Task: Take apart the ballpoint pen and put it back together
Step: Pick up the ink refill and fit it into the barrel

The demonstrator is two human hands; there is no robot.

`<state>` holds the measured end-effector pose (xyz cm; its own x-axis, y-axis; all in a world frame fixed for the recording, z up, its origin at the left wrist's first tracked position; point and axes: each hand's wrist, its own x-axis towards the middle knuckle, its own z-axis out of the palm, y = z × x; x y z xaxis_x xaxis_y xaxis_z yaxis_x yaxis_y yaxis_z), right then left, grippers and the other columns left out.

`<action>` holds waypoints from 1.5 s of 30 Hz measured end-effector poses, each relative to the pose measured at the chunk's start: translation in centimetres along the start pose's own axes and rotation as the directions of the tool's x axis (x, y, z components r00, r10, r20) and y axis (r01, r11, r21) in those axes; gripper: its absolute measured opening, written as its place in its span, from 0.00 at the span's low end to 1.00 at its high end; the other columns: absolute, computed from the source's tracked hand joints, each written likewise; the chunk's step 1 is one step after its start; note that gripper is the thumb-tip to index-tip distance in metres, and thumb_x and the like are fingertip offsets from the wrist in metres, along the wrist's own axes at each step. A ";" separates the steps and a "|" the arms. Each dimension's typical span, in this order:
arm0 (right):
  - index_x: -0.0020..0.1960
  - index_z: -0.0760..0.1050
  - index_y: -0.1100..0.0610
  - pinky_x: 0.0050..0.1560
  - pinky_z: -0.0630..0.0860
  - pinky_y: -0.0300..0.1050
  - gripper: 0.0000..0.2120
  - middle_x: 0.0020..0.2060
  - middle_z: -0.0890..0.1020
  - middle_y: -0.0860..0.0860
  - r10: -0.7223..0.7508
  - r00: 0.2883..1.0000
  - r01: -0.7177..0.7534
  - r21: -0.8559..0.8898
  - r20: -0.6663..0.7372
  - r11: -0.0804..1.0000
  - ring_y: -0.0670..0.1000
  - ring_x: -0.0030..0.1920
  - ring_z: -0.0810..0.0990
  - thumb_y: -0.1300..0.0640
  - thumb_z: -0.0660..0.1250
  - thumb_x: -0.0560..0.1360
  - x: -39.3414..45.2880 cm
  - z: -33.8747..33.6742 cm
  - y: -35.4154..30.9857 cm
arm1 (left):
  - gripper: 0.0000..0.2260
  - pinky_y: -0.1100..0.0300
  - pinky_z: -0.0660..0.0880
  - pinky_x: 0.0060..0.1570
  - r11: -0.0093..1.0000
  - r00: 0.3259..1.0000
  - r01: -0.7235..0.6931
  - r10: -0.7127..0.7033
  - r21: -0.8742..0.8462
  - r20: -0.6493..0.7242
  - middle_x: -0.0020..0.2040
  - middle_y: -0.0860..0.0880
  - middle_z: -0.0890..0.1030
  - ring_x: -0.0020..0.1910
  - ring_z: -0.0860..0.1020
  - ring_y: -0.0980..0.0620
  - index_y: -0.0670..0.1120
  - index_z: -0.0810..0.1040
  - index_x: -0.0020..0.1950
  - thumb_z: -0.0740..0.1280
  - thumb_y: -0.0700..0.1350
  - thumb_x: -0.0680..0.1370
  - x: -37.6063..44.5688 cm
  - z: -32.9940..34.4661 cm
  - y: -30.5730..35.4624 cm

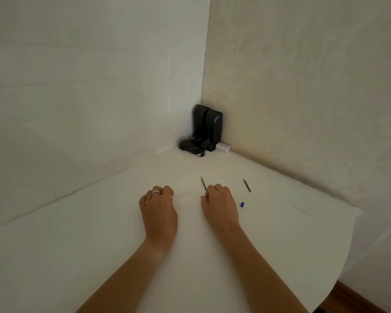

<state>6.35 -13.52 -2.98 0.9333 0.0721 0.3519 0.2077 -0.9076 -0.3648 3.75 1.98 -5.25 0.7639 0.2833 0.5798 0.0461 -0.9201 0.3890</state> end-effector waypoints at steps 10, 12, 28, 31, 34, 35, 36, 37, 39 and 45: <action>0.45 0.72 0.60 0.40 0.65 0.43 0.05 0.44 0.73 0.53 0.139 0.987 -0.130 -0.109 0.082 0.985 0.52 0.44 0.71 0.66 0.58 0.77 -1.2 -1.9 -0.1 | 0.18 0.52 0.68 0.49 1.000 1.000 0.004 -0.004 -0.005 0.022 0.41 0.48 0.77 0.41 0.76 0.45 0.47 0.76 0.45 0.70 0.27 0.64 0.0 -0.6 -0.1; 0.45 0.74 0.60 0.41 0.68 0.44 0.06 0.44 0.73 0.52 0.121 0.992 -0.118 -0.089 0.034 0.989 0.53 0.45 0.73 0.66 0.59 0.75 -2.1 -1.7 0.3 | 0.18 0.53 0.68 0.46 1.000 0.999 -0.015 0.015 -0.013 0.031 0.41 0.48 0.76 0.40 0.75 0.45 0.47 0.75 0.44 0.69 0.26 0.64 0.1 -0.8 -0.3; 0.43 0.77 0.51 0.40 0.65 0.42 0.17 0.38 0.77 0.46 -0.020 0.963 0.004 -0.059 -0.269 0.998 0.53 0.41 0.74 0.72 0.73 0.64 -3.5 -0.2 1.6 | 0.15 0.55 0.63 0.46 0.999 1.000 0.025 -0.024 -0.032 0.005 0.41 0.47 0.77 0.41 0.75 0.44 0.47 0.77 0.45 0.69 0.28 0.67 0.8 -1.5 -1.7; 0.44 0.77 0.51 0.40 0.66 0.42 0.17 0.38 0.77 0.46 -0.032 0.961 0.018 -0.056 -0.276 0.998 0.53 0.41 0.74 0.71 0.73 0.64 -3.5 -0.1 1.6 | 0.15 0.57 0.61 0.45 0.999 1.000 0.002 -0.001 -0.044 0.007 0.41 0.47 0.77 0.40 0.75 0.44 0.46 0.77 0.44 0.69 0.28 0.67 0.7 -1.5 -1.6; 0.44 0.78 0.51 0.40 0.68 0.42 0.17 0.37 0.77 0.46 -0.037 0.959 0.023 -0.053 -0.282 0.998 0.53 0.41 0.74 0.71 0.73 0.64 -3.4 0.0 1.7 | 0.14 0.55 0.62 0.45 0.999 1.000 -0.010 0.011 -0.044 0.011 0.41 0.47 0.77 0.40 0.75 0.44 0.46 0.77 0.44 0.68 0.28 0.67 0.7 -1.4 -1.6; 0.44 0.78 0.51 0.40 0.68 0.42 0.17 0.37 0.77 0.46 -0.038 0.958 0.025 -0.051 -0.283 0.998 0.53 0.41 0.74 0.71 0.73 0.64 -3.4 0.0 1.7 | 0.14 0.55 0.63 0.45 0.999 1.000 -0.013 0.013 -0.047 0.013 0.41 0.47 0.77 0.40 0.75 0.44 0.46 0.77 0.44 0.68 0.28 0.67 0.7 -1.4 -1.6; 0.44 0.78 0.51 0.40 0.68 0.42 0.18 0.37 0.77 0.46 -0.043 0.959 0.029 -0.051 -0.282 0.998 0.53 0.41 0.74 0.71 0.73 0.64 -3.4 0.0 1.7 | 0.14 0.55 0.64 0.46 0.999 1.000 -0.018 0.018 -0.049 0.013 0.41 0.47 0.77 0.40 0.75 0.44 0.46 0.77 0.44 0.68 0.28 0.68 0.7 -1.4 -1.6; 0.44 0.78 0.51 0.40 0.67 0.42 0.18 0.37 0.77 0.46 -0.050 0.959 0.036 -0.053 -0.280 0.998 0.53 0.41 0.74 0.72 0.73 0.64 -3.4 0.0 1.7 | 0.14 0.55 0.64 0.47 0.998 1.000 -0.026 0.027 -0.051 0.015 0.40 0.48 0.77 0.40 0.74 0.45 0.47 0.77 0.44 0.68 0.28 0.68 0.7 -1.4 -1.5; 0.44 0.78 0.51 0.40 0.65 0.41 0.19 0.37 0.76 0.46 -0.070 0.960 0.057 -0.053 -0.272 0.997 0.53 0.41 0.74 0.72 0.72 0.63 -3.4 0.1 1.6 | 0.15 0.57 0.63 0.48 0.996 0.998 -0.057 0.058 -0.062 0.021 0.40 0.48 0.77 0.40 0.74 0.46 0.47 0.77 0.44 0.68 0.28 0.67 0.6 -1.3 -1.4; 0.48 0.78 0.51 0.44 0.61 0.39 0.16 0.41 0.78 0.45 -0.194 0.952 0.190 -0.040 -0.237 0.981 0.51 0.44 0.73 0.71 0.70 0.68 -3.4 0.2 1.3 | 0.13 0.55 0.69 0.49 0.968 0.973 -0.191 0.208 -0.160 0.098 0.43 0.51 0.78 0.43 0.76 0.48 0.49 0.77 0.46 0.68 0.31 0.70 0.5 -1.3 -0.6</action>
<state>3.55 -14.90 -4.79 0.7785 0.1463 0.6103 0.3693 -0.8931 -0.2569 3.24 3.03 -4.30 0.8162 0.0576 0.5749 -0.2041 -0.9021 0.3802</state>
